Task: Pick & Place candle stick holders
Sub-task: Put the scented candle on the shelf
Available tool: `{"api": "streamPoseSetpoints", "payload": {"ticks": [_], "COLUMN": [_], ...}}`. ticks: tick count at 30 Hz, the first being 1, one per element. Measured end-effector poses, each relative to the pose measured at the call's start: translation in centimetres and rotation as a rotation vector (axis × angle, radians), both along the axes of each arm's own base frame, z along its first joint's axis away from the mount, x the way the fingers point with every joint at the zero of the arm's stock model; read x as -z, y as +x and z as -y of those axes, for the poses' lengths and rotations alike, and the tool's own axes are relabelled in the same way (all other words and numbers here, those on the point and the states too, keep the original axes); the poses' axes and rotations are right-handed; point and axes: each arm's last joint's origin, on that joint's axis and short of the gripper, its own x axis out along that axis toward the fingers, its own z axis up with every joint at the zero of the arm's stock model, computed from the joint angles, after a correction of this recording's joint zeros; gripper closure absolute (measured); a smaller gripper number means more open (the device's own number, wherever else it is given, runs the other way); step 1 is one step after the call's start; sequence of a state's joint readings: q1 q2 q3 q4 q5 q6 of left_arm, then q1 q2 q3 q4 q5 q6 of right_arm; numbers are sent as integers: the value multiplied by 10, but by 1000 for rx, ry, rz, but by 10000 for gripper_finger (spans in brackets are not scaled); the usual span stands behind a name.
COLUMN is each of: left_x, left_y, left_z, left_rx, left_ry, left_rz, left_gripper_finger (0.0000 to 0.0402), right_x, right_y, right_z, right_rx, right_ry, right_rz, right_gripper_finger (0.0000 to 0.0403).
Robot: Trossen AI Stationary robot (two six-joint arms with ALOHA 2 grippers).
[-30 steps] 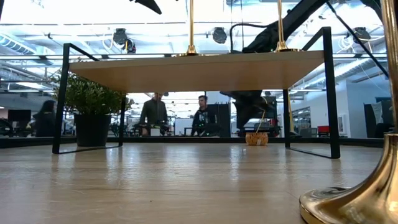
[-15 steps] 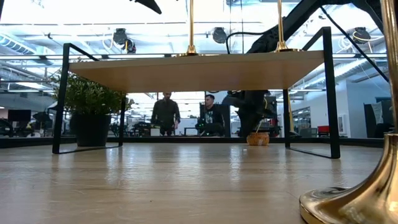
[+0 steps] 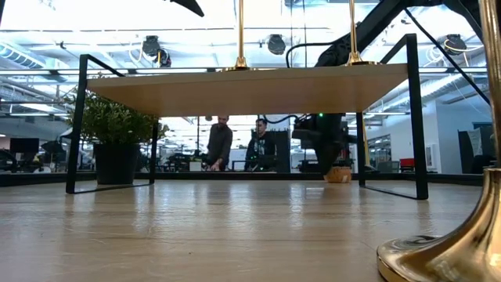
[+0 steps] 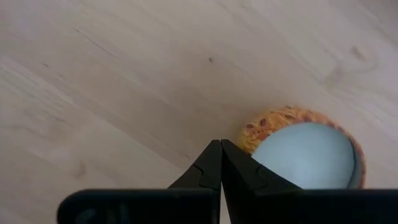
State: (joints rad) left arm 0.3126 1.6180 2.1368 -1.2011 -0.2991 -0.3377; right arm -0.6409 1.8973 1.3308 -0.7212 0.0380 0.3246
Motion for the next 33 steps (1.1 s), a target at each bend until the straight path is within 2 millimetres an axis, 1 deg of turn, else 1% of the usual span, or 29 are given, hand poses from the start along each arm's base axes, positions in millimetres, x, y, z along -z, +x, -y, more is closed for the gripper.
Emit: {"api": "streamPoseSetpoints", "payload": {"ticks": [11, 14, 16, 22, 24, 27, 30, 33], "left_x": [0, 0, 0, 0, 0, 0, 0, 0], "left_y": [0, 0, 0, 0, 0, 0, 0, 1], "left_z": [0, 0, 0, 1, 1, 1, 1, 1], "left_rx": [1, 2, 6, 19, 23, 31, 37, 54], "left_ry": [2, 2, 4, 7, 10, 19, 22, 15], "left_rz": [0, -1, -3, -7, -10, -17, -20, -19], "left_gripper_finger": [5, 5, 5, 5, 5, 5, 5, 5], "right_x": [0, -1, -6, -43, -63, -95, -126, -151], "right_y": [-15, -17, -19, -20, -21, -28, -37, -48], "right_z": [3, 4, 4, 3, 3, 2, 0, -5], "right_rx": [49, 80, 97, 116, 136, 156, 179, 198], "right_ry": [6, 13, 7, -107, -166, -260, -354, -430], "right_rz": [-120, -118, -102, 60, 153, 289, 421, 509], "right_gripper_finger": [403, 403, 403, 403, 403, 403, 403, 403]}}
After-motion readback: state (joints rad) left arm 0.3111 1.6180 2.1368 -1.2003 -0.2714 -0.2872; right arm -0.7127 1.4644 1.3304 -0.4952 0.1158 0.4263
